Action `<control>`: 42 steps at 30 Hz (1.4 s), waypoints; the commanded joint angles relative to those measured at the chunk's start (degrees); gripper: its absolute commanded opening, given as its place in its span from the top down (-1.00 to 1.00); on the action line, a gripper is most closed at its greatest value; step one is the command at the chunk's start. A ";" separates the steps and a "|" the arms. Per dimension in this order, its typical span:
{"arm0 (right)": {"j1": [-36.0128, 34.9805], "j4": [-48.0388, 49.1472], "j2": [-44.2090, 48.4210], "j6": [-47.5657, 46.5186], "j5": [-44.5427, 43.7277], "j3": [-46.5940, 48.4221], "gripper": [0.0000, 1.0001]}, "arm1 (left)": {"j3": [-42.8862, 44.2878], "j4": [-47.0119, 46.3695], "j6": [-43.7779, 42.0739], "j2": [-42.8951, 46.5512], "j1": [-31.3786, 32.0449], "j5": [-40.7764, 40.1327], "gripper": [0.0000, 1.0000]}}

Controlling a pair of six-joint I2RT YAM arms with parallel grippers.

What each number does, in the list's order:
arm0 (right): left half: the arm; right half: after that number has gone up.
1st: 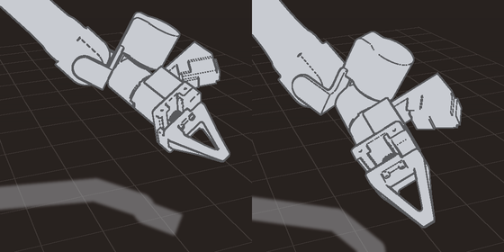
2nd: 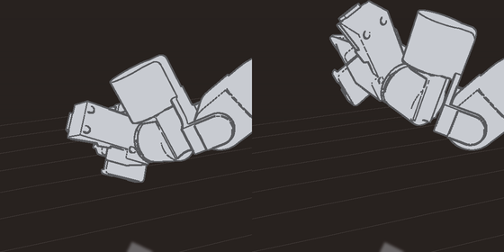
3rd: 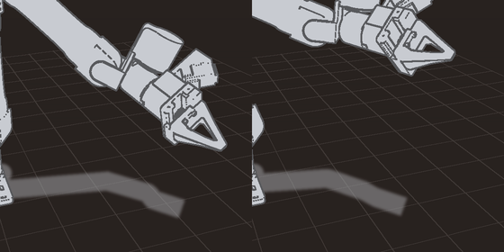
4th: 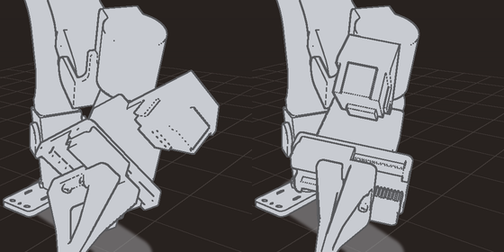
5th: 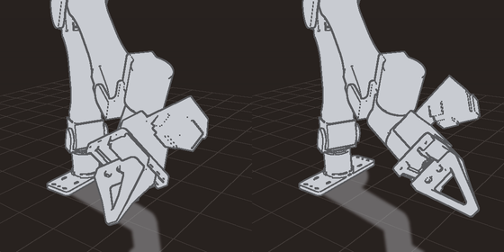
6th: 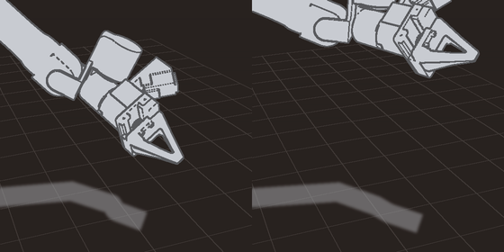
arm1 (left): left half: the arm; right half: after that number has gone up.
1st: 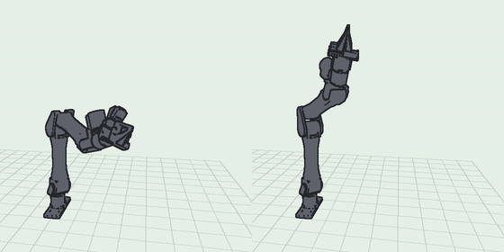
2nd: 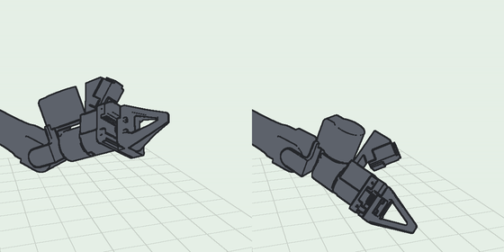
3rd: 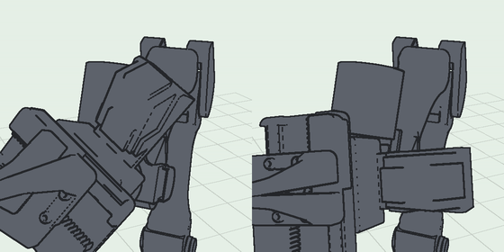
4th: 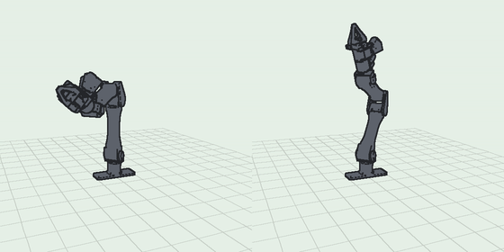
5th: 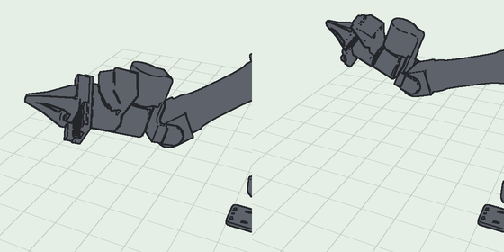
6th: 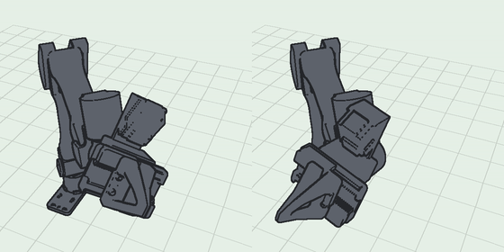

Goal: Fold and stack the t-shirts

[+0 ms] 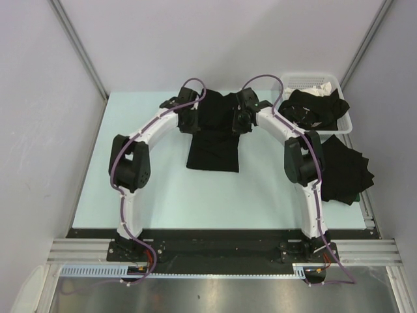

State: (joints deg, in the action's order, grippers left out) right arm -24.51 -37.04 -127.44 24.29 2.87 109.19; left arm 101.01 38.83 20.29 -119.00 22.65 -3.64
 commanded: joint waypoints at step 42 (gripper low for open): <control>-6.33 -3.92 10.72 4.27 -5.16 -7.85 0.41 | -14.87 -0.51 0.01 15.02 -1.30 5.39 0.32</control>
State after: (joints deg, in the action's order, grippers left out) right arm -29.32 -41.32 -117.80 26.98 -1.30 103.26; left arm 89.58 40.53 19.46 -108.44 21.82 -1.30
